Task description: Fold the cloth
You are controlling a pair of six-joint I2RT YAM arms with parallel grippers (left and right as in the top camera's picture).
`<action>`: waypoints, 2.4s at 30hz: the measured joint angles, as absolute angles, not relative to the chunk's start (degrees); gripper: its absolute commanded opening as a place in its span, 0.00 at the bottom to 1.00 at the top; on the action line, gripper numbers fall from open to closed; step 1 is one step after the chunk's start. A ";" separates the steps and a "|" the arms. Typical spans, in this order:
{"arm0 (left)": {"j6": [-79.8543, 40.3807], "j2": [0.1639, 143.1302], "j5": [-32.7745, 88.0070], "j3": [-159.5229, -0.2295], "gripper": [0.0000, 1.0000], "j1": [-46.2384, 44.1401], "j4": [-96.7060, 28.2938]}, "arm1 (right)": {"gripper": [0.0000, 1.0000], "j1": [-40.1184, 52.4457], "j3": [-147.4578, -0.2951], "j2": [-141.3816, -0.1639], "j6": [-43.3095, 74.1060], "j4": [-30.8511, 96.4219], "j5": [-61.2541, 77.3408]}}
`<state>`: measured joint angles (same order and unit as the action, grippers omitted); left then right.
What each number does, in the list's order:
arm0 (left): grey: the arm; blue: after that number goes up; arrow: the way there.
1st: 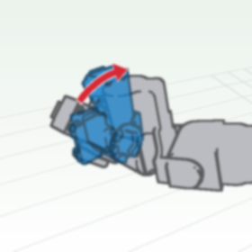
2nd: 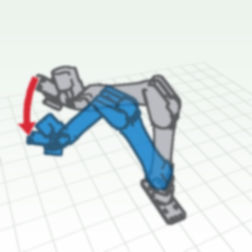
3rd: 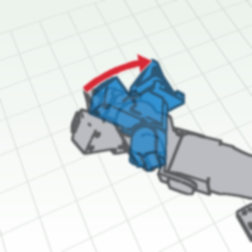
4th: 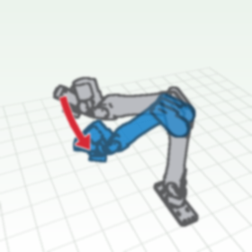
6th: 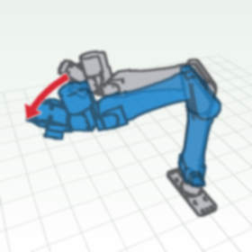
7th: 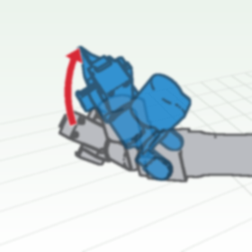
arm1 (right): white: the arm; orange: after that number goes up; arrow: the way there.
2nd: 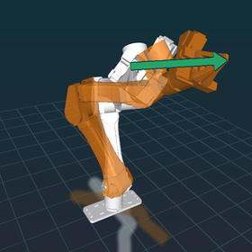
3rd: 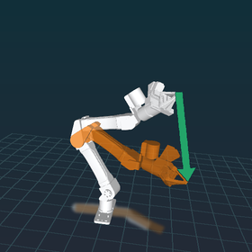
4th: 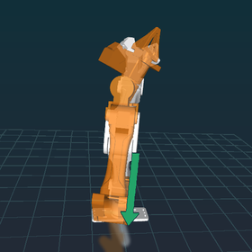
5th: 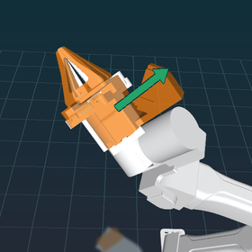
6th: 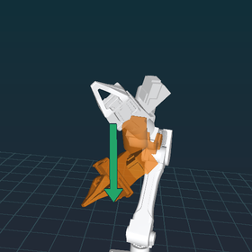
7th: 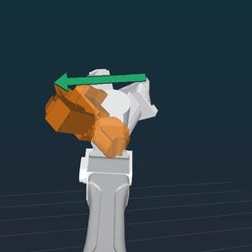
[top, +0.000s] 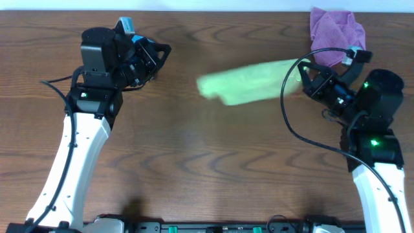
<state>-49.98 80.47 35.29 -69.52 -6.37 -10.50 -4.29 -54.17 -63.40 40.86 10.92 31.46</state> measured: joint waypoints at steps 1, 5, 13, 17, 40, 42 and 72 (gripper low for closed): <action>-49.98 80.47 35.09 -69.52 0.06 -6.37 -10.44 | 0.01 -4.29 -54.17 -63.72 40.73 10.92 31.46; -49.98 80.47 34.57 -69.52 0.06 -6.37 -10.61 | 0.01 -4.27 -54.17 -65.52 40.29 10.90 31.46; -50.30 81.52 32.29 -69.91 0.16 -8.38 -18.48 | 0.02 -4.27 -54.17 -66.50 39.68 10.00 31.44; -52.93 85.73 32.18 -70.04 0.60 -11.79 -17.89 | 0.01 -4.27 -54.17 -66.50 39.62 10.02 31.51; -78.43 109.71 42.70 -70.19 0.77 -22.74 4.32 | 0.01 -3.14 -54.17 -66.50 39.59 10.00 31.53; -80.93 111.07 43.38 -70.19 0.78 -24.12 6.52 | 0.01 -3.14 -54.17 -66.50 39.59 10.02 31.53; -112.77 121.89 34.85 -70.22 0.82 -37.56 21.69 | 0.01 -3.14 -54.17 -66.50 39.59 10.04 31.53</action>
<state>-112.77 121.89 34.85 -70.22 -37.56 21.69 -3.14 -54.17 -66.50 39.59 10.04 31.53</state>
